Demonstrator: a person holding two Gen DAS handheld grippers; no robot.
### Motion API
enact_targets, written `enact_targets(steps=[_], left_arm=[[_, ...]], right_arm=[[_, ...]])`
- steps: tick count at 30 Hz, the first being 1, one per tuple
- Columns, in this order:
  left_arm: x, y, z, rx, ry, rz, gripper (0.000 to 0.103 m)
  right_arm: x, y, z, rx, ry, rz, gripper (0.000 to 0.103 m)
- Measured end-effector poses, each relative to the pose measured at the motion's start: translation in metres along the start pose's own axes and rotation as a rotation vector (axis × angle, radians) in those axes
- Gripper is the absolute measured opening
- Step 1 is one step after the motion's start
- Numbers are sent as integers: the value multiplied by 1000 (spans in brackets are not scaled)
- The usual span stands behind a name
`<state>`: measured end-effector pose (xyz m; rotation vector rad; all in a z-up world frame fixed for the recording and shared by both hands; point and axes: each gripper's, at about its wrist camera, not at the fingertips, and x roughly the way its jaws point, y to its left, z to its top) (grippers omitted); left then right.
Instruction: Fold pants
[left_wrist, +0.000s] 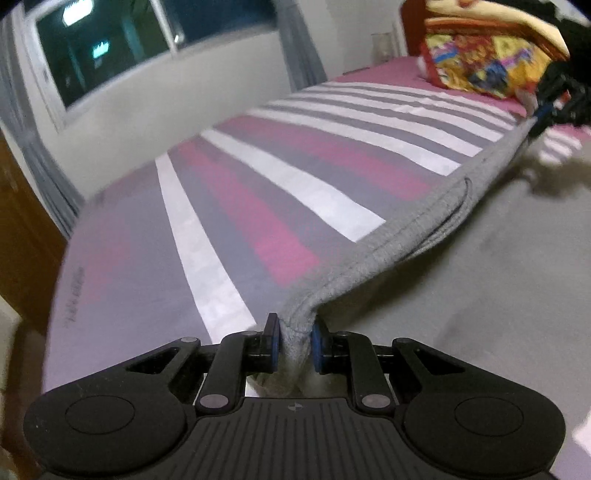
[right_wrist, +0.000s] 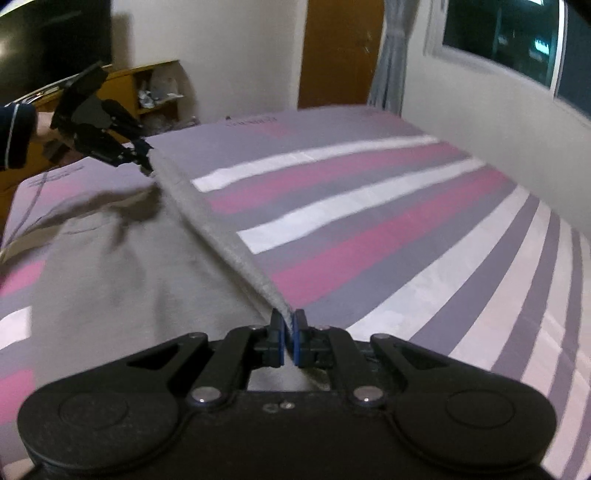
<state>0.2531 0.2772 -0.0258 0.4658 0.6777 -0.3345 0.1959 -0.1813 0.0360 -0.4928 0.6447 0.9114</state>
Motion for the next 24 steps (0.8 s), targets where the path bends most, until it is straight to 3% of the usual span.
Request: enact_targets(steps=[4, 9, 13, 15, 16, 18, 19, 20, 22, 24], left_arm=[[-32, -42, -30, 71, -13, 66, 17], [-29, -104, -68, 132, 56, 242, 20], [-34, -128, -79, 131, 90, 387, 32], [-57, -118, -80, 8, 74, 410, 55], [-65, -113, -79, -53, 60, 416, 60], [-93, -94, -77, -296, -10, 380, 63], [-104, -83, -79, -464, -61, 312, 63], [-112, -68, -86, -680, -118, 185, 63], [-112, -53, -103, -965, -179, 11, 63], [-101, -51, -112, -1094, -160, -84, 60]], right_arm=[[-16, 54, -23, -3, -19, -18, 4], [-4, 96, -72, 90, -6, -38, 5], [16, 107, -93, 183, 59, -137, 20], [-3, 107, -96, 269, 4, -169, 24], [-13, 104, -98, 319, -22, -167, 27], [-37, 101, -108, 424, -80, -154, 30], [-43, 98, -111, 474, -104, -149, 32], [-46, 93, -116, 531, -124, -142, 35], [-45, 85, -127, 648, -164, -122, 35], [-39, 79, -140, 758, -194, -101, 35]])
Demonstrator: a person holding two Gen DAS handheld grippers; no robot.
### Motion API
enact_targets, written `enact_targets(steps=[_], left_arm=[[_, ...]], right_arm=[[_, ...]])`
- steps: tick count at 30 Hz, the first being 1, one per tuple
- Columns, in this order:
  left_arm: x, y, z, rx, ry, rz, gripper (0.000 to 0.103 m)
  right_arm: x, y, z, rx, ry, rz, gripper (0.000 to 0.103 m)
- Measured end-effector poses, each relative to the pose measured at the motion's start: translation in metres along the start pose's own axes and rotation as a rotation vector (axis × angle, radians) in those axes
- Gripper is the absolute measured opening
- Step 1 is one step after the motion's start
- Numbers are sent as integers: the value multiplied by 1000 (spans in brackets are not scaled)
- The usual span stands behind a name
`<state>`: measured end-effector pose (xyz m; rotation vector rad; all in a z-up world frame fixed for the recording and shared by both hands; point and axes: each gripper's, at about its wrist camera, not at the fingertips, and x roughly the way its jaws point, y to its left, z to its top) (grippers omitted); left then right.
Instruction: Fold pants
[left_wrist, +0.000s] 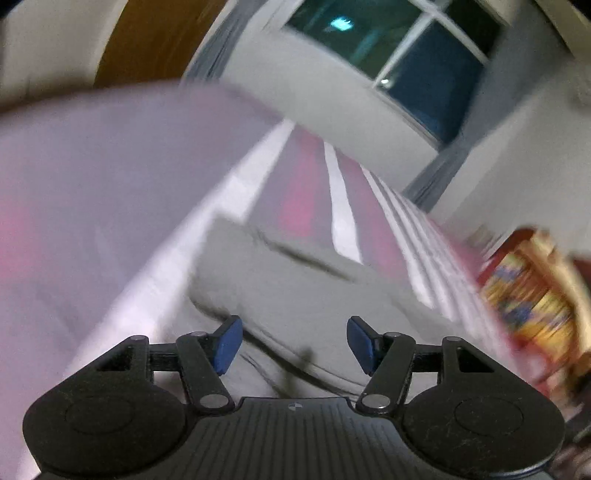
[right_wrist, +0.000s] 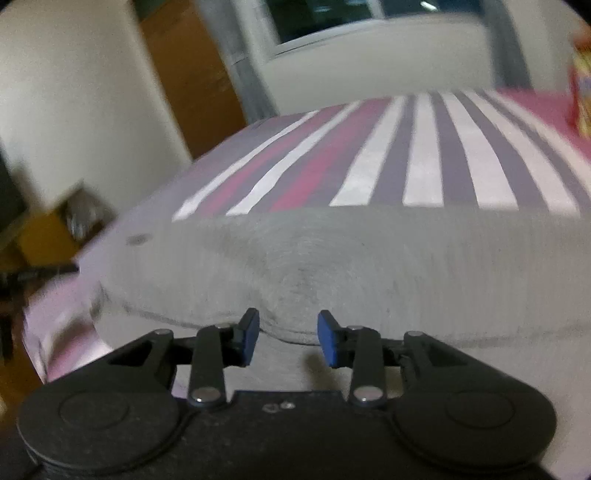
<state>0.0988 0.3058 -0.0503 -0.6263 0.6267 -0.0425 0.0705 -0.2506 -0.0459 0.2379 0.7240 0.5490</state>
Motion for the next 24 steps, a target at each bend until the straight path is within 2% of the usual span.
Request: enact_targets(steps=[2, 4, 6, 8, 10, 13, 17, 21, 24], left_arm=[[13, 6, -7, -80, 56, -18, 48], [20, 16, -16, -171, 61, -38, 46], [25, 26, -17, -269, 43, -70, 39], [25, 29, -34, -321, 25, -88, 37], [30, 34, -38, -369, 11, -96, 30], [39, 45, -49, -476, -45, -136, 28], [45, 48, -55, -505, -70, -134, 25], [37, 47, -60, -513, -94, -139, 22], [36, 43, -58, -509, -105, -140, 14]], right_arm=[[3, -7, -7, 74, -10, 4, 35], [12, -8, -9, 100, -14, -18, 35], [18, -12, -9, 158, -5, 1, 36], [26, -21, -14, 254, -6, 34, 37], [35, -39, -19, 397, -2, 69, 39], [47, -65, -32, 580, -13, 119, 37], [58, -80, -42, 667, -41, 146, 35], [72, -91, -37, 737, -70, 142, 30], [77, -93, -38, 747, -83, 104, 9]])
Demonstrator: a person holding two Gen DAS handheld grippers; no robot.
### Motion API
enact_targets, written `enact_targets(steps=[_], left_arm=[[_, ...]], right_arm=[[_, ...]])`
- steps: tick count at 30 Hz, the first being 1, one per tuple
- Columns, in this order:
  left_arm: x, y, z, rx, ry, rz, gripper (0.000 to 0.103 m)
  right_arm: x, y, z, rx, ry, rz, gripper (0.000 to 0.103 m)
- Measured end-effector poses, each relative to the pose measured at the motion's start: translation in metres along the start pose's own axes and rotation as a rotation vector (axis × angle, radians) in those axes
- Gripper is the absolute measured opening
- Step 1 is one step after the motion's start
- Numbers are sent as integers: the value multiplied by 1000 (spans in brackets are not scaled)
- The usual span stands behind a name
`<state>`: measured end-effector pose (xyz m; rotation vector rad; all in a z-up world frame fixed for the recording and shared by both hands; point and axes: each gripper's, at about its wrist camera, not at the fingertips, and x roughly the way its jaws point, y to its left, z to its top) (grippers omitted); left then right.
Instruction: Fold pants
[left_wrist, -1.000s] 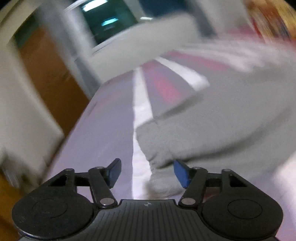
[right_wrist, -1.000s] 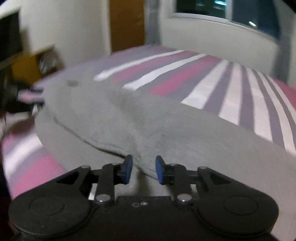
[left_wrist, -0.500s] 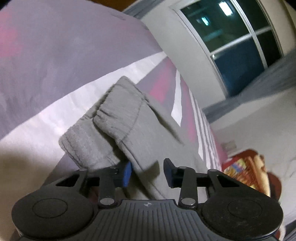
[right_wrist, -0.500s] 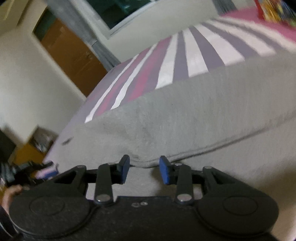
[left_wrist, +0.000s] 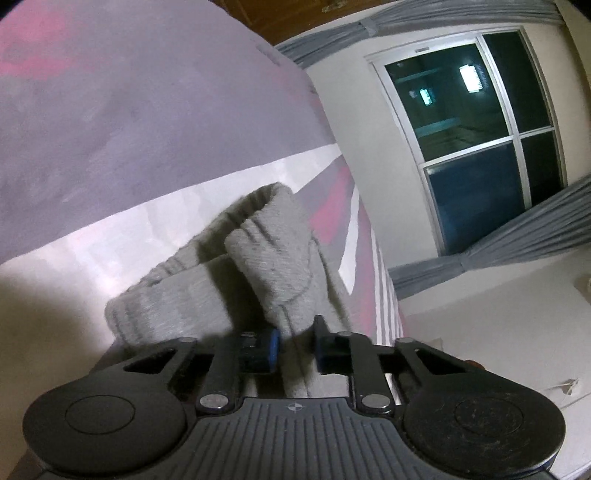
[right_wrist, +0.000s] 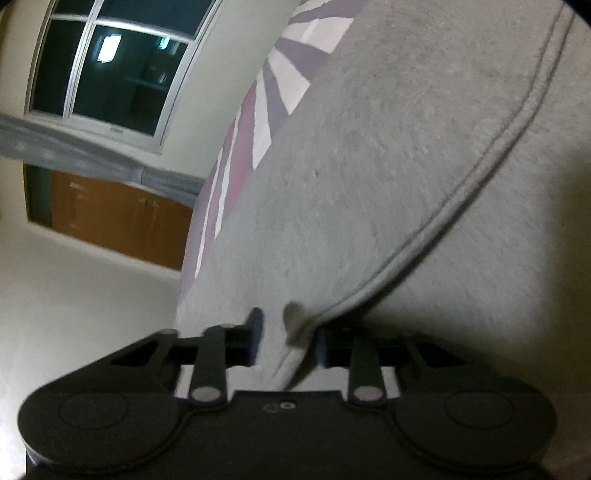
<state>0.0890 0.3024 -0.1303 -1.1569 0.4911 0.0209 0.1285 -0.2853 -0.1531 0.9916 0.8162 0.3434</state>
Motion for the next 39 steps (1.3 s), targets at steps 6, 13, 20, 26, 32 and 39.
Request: enact_targets(steps=[6, 13, 20, 26, 32, 39], left_arm=[[-16, -28, -1, 113, 10, 14, 7], [-60, -28, -11, 250, 94, 85, 7], [-63, 10, -26, 154, 129, 147, 7], [-71, -15, -7, 205, 119, 117, 7], [-56, -13, -9, 287, 159, 222, 8], [-59, -21, -12, 350, 131, 257, 8]], right_arm=[[-20, 26, -6, -121, -37, -4, 5], [-83, 45, -23, -264, -23, 30, 5], [-64, -5, -45, -168, 35, -84, 5], [-68, 34, -40, -244, 26, -49, 5], [-71, 36, -47, -290, 56, -116, 6], [-72, 26, -49, -253, 35, -114, 5]])
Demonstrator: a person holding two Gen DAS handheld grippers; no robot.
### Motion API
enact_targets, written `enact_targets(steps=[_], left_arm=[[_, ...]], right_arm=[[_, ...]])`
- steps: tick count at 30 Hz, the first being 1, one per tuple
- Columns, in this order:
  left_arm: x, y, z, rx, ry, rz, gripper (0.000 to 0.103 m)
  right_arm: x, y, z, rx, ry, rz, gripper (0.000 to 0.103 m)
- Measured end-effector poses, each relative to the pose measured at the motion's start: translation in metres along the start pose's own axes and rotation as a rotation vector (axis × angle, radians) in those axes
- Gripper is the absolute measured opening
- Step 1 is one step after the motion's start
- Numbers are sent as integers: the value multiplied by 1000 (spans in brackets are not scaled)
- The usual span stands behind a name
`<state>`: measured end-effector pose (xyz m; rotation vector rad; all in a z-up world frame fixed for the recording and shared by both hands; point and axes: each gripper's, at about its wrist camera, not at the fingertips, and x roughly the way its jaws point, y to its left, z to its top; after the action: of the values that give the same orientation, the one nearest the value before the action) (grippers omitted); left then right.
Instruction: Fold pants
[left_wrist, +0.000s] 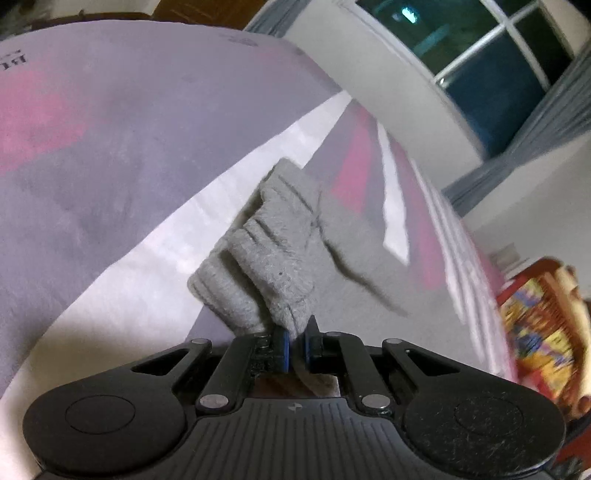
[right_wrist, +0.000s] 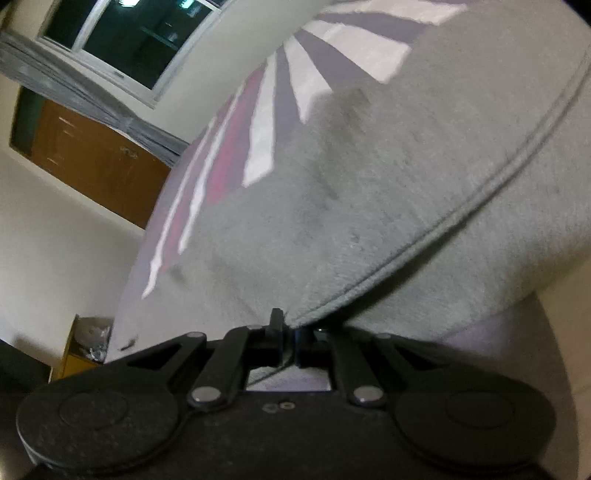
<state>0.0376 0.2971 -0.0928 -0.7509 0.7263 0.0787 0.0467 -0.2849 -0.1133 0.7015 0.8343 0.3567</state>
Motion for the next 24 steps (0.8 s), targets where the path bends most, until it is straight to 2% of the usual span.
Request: enact_targets(steps=[4, 6, 8, 9, 10, 11, 12, 15, 18, 22, 24], left_arm=[[-1, -8, -6, 39, -26, 38, 8], [-11, -15, -9, 16, -62, 56, 9], [-33, -20, -17, -22, -131, 70, 11], [-42, -24, -22, -36, -154, 80, 14], [-47, -28, -26, -48, -160, 77, 16], [-46, -31, -30, -59, -148, 69, 23], [-42, -34, -33, -67, -116, 61, 29], [-22, -44, -43, -75, -62, 73, 31], [1, -53, -46, -54, -57, 112, 48], [18, -59, -44, -78, -58, 149, 48], [20, -60, -41, -82, -44, 154, 48]], right_arm=[[11, -14, 1, 55, 30, -25, 3], [7, -17, 3, 96, 29, -4, 7], [-10, -23, 5, 123, 10, 2, 22], [-22, -29, 7, 137, -12, -8, 25], [-35, -36, 10, 153, -42, -14, 34], [-52, -46, 14, 180, -88, -21, 41], [-62, -58, 16, 208, -122, -37, 43], [-85, -94, 27, 338, -187, -73, 41], [-83, -124, 34, 453, -191, -35, 39], [-65, -138, 44, 499, -168, -6, 38], [-65, -140, 48, 491, -164, -20, 26]])
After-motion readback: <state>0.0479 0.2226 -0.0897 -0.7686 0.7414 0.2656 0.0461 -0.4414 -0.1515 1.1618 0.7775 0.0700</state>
